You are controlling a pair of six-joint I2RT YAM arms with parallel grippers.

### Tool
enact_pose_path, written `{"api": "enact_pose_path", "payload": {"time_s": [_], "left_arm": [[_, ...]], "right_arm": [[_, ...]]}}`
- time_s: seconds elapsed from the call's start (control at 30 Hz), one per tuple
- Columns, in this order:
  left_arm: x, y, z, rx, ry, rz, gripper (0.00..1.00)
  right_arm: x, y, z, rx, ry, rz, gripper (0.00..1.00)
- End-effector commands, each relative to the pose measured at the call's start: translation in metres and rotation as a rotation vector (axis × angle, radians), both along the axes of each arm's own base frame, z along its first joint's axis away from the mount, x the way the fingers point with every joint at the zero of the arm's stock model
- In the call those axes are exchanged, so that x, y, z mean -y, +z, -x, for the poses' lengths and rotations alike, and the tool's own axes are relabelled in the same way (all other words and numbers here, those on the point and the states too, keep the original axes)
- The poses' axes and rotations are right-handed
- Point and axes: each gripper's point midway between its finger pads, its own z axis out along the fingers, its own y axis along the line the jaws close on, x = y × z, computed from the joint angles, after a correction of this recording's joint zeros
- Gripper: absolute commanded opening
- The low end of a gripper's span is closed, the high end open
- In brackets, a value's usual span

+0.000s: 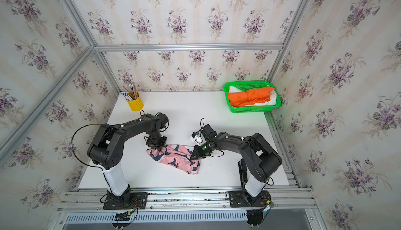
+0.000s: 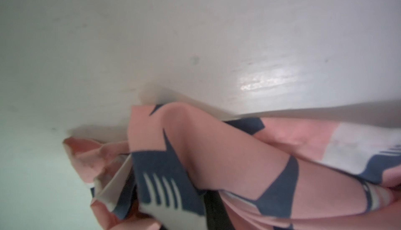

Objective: Roll up the shorts
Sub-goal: Roll the shorts at the center of the board.

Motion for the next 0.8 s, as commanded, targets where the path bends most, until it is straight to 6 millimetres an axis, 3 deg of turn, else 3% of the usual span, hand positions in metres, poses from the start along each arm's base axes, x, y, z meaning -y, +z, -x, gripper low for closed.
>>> {"api": "enact_pose_path", "payload": {"time_s": [0.0,0.03,0.07,0.13,0.2,0.27,0.33,0.47,0.63,0.7,0.77], "left_arm": [[-0.007,-0.01,-0.02,0.087,-0.041,-0.048,0.18],[-0.005,-0.009,-0.021,0.092,-0.044,-0.039,0.18],[-0.003,-0.008,-0.021,0.094,-0.05,-0.027,0.18],[-0.001,-0.007,-0.02,0.093,-0.055,-0.014,0.19],[0.002,-0.008,-0.019,0.086,-0.059,-0.001,0.19],[0.004,-0.008,-0.018,0.083,-0.063,0.012,0.19],[0.005,-0.008,-0.018,0.082,-0.068,0.016,0.19],[0.004,-0.008,-0.018,0.083,-0.076,0.01,0.21],[0.008,-0.004,-0.02,0.092,-0.072,0.028,0.24],[0.01,0.0,-0.022,0.106,-0.07,0.047,0.26],[0.011,0.005,-0.022,0.125,-0.07,0.051,0.28]], "right_arm": [[0.032,-0.018,-0.007,0.052,-0.063,0.194,0.0],[0.032,-0.008,-0.012,0.101,-0.072,0.199,0.0],[0.031,0.005,-0.018,0.161,-0.076,0.205,0.07],[0.027,0.04,-0.03,0.343,-0.056,0.245,0.38],[0.016,0.071,-0.033,0.525,0.006,0.286,0.51],[-0.003,0.094,-0.024,0.673,0.115,0.292,0.57],[-0.03,0.102,0.001,0.803,0.273,0.276,0.65],[-0.055,0.078,0.029,0.889,0.483,0.338,0.73],[-0.054,0.028,0.028,0.9,0.553,0.442,0.79],[-0.049,0.011,0.027,0.885,0.559,0.489,0.72],[-0.046,-0.001,0.029,0.849,0.555,0.506,0.52]]}}
